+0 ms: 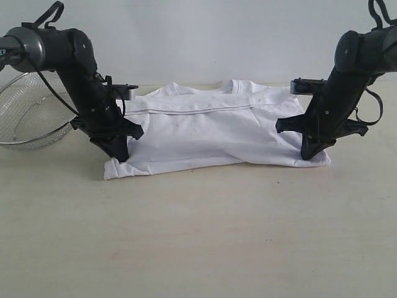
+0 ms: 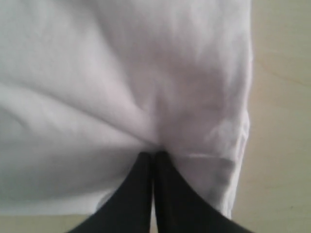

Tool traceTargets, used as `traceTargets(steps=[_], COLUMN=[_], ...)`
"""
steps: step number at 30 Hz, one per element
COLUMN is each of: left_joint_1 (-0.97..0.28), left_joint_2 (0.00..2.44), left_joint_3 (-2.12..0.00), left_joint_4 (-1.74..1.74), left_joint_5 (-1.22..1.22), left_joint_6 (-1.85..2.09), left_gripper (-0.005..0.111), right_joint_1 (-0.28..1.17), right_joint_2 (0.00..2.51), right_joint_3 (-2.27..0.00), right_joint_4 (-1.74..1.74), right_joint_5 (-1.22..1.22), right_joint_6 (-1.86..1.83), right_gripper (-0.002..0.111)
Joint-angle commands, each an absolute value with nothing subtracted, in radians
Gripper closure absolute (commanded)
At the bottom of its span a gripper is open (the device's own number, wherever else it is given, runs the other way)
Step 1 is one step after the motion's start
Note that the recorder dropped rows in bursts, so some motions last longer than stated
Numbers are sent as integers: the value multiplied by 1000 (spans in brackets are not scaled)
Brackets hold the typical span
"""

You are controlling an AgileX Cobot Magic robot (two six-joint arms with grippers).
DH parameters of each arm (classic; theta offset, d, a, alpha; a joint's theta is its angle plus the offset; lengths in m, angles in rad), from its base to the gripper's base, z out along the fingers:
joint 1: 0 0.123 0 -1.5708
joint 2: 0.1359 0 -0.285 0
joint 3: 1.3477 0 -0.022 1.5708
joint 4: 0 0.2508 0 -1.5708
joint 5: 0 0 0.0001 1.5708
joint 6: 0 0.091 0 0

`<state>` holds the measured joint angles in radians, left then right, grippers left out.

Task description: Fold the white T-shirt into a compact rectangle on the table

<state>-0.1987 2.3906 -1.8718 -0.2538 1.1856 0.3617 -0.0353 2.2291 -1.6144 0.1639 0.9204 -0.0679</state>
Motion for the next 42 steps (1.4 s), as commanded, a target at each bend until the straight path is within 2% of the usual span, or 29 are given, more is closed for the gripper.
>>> traceTargets(steps=[1,8,17,22,29,33,42], left_joint_1=[-210,-210,-210,-210,-210,-210,-210], left_joint_2=[2377,2250,2139,2058,1934,1930,1930], left_joint_3=[-1727,-1519,-1383,-1349,-1289,-1222,-1216], left_joint_4=[-249,-221,-164,-133,-169,-176,-289], left_joint_5=[1221,1159,1168,1155,1168,1168,1170], left_joint_6=[352,367,362,364,406,420,406], left_gripper=[102,102,102,102,102,102,102], right_joint_1=[-39,-39,-39,-39,-39,-39,-37], right_joint_2=[2231,2223,2040,1818,1565,1538,1529], right_joint_3=[-1614,-1593,-1247,-1105,-1082,-1082,-1082], right_joint_4=[143,137,125,125,203,206,252], right_joint_5=[973,1054,904,904,930,970,978], right_joint_6=[-65,-57,-15,24,-10,-13,-24], right_gripper=[108,108,108,108,108,108,108])
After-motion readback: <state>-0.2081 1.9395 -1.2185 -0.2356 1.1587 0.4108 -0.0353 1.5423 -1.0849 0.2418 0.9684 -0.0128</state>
